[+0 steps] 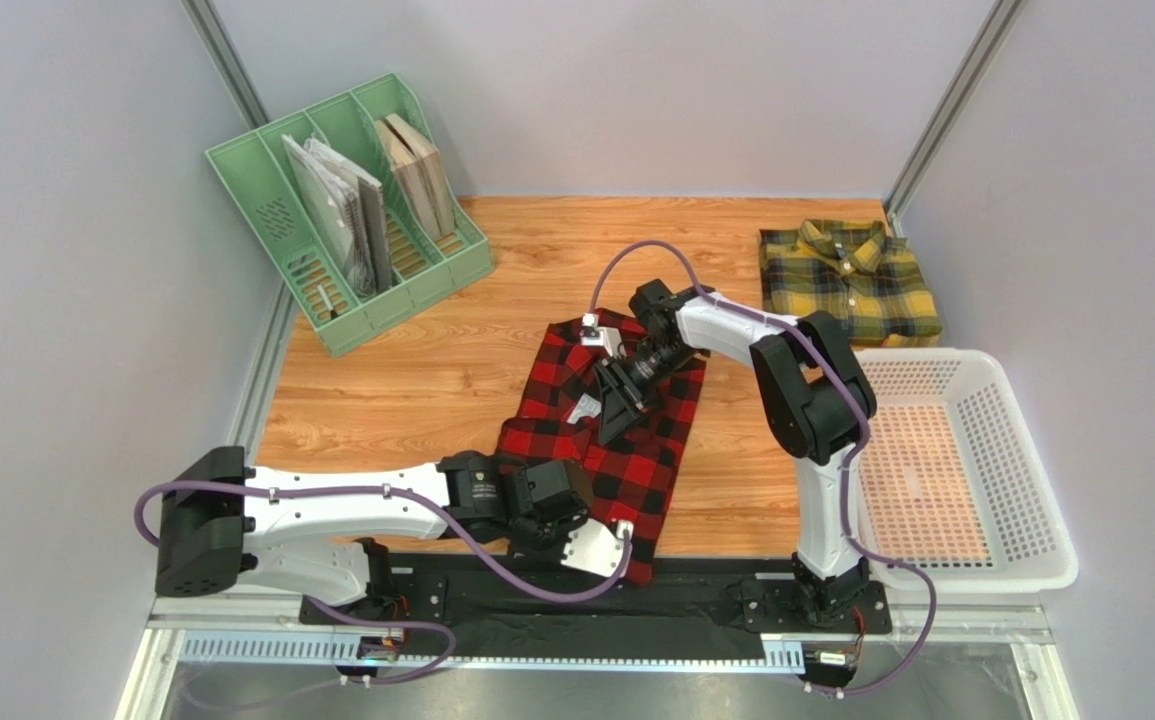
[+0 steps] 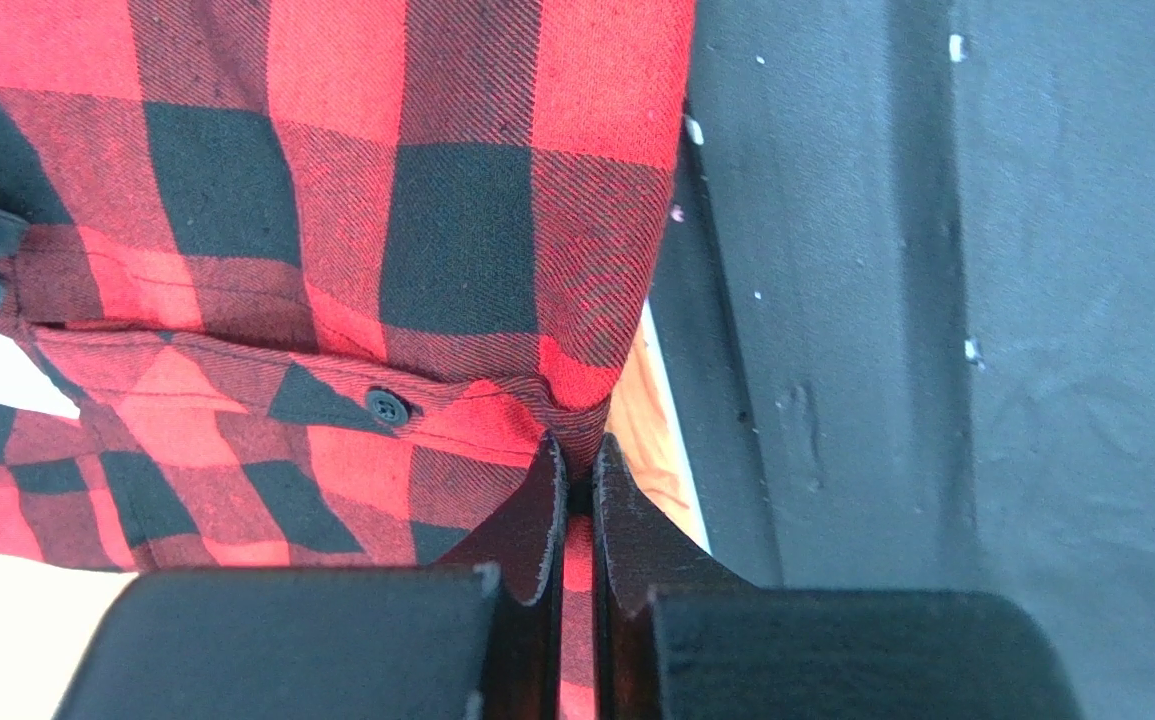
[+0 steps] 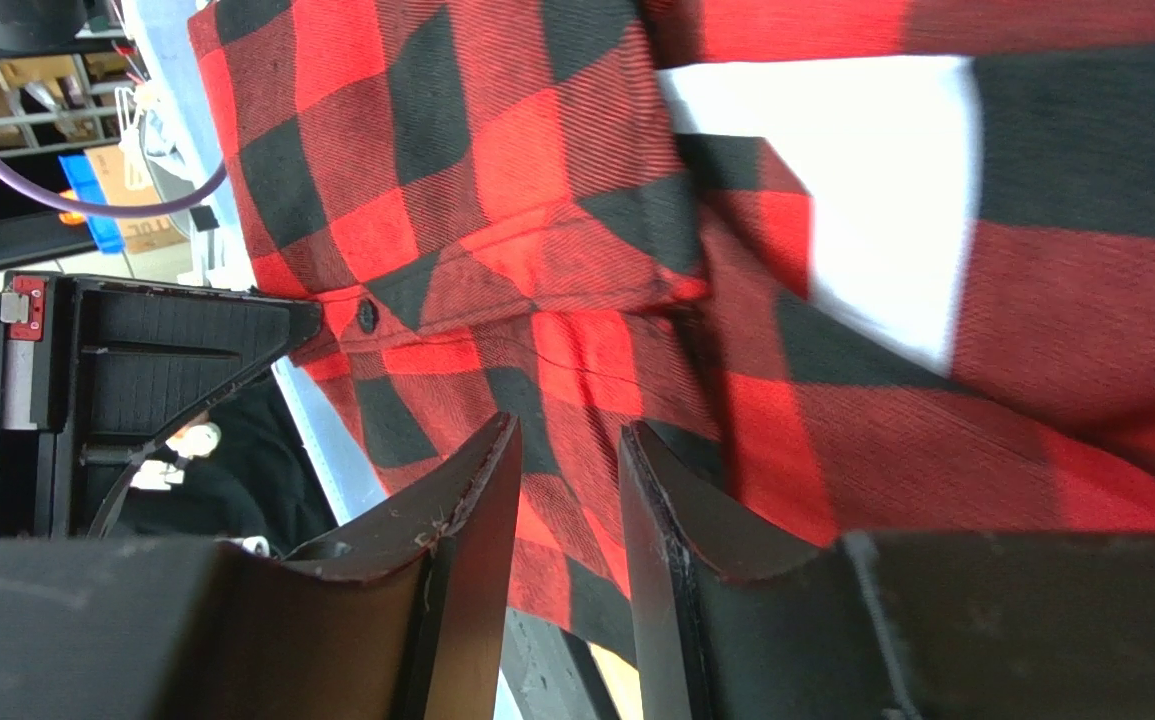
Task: Fold and stack the long sleeve shirts
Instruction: Fold the shirt
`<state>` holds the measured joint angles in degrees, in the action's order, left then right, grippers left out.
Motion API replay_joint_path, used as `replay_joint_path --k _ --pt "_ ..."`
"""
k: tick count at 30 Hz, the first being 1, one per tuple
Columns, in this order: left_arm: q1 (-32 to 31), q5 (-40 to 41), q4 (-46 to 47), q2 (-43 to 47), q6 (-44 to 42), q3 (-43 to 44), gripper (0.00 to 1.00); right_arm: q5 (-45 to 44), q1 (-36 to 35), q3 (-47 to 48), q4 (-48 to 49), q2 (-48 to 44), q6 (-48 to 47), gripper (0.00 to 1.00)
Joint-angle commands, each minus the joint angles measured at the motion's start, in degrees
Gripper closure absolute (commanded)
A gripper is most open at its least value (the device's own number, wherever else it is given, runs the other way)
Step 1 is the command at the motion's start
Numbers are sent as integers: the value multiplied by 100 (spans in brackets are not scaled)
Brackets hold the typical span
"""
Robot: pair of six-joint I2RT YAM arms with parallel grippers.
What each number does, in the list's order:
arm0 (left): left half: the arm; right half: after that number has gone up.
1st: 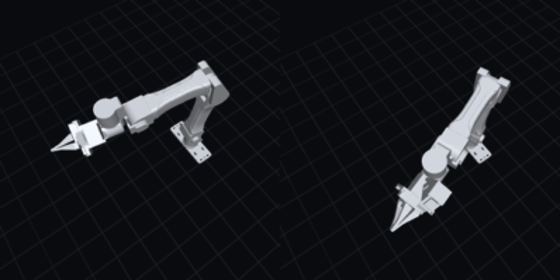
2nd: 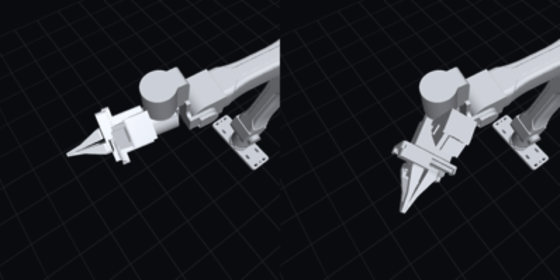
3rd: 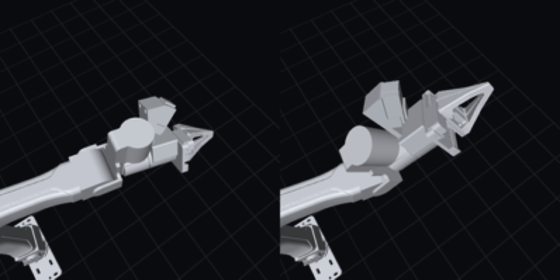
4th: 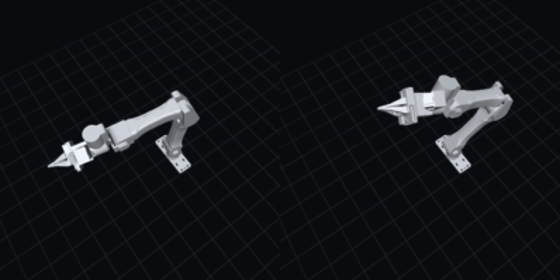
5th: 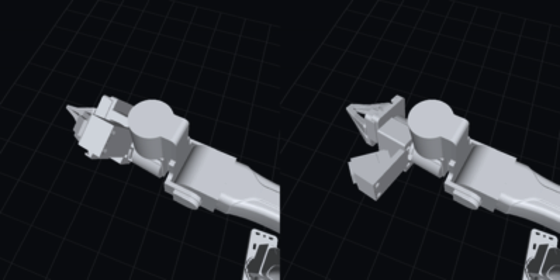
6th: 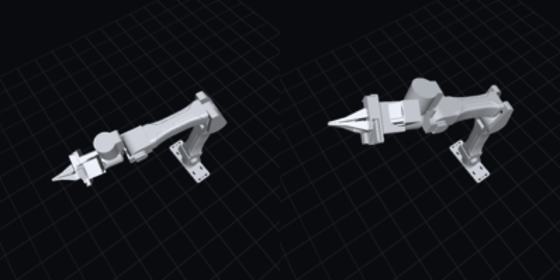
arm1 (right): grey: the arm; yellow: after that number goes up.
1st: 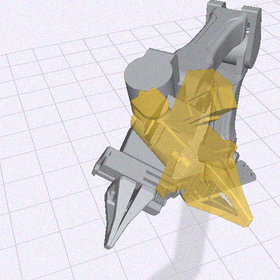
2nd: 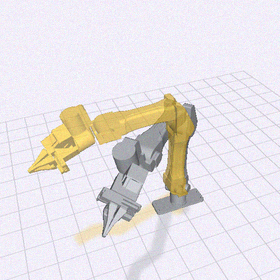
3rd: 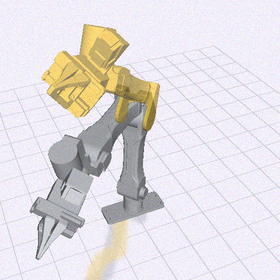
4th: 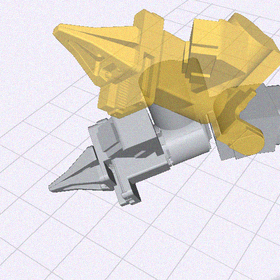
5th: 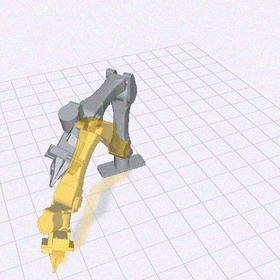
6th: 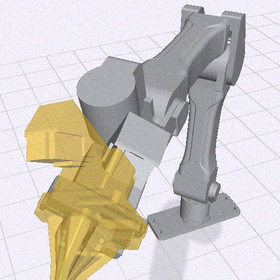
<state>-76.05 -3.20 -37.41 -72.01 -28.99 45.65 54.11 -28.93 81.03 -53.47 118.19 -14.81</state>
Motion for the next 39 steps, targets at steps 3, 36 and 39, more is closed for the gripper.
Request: replay_joint_path --k 3,36,39 --pt "-85 -234 -188 292 166 94 100 390 45 97 223 -296 214 64" --pt "942 -119 -936 425 -1431 1763 100 -67 -1325 -764 1286 398 285 78" --pt "1267 -233 -523 109 -1906 1790 100 -14 -1457 -905 1392 240 391 79"
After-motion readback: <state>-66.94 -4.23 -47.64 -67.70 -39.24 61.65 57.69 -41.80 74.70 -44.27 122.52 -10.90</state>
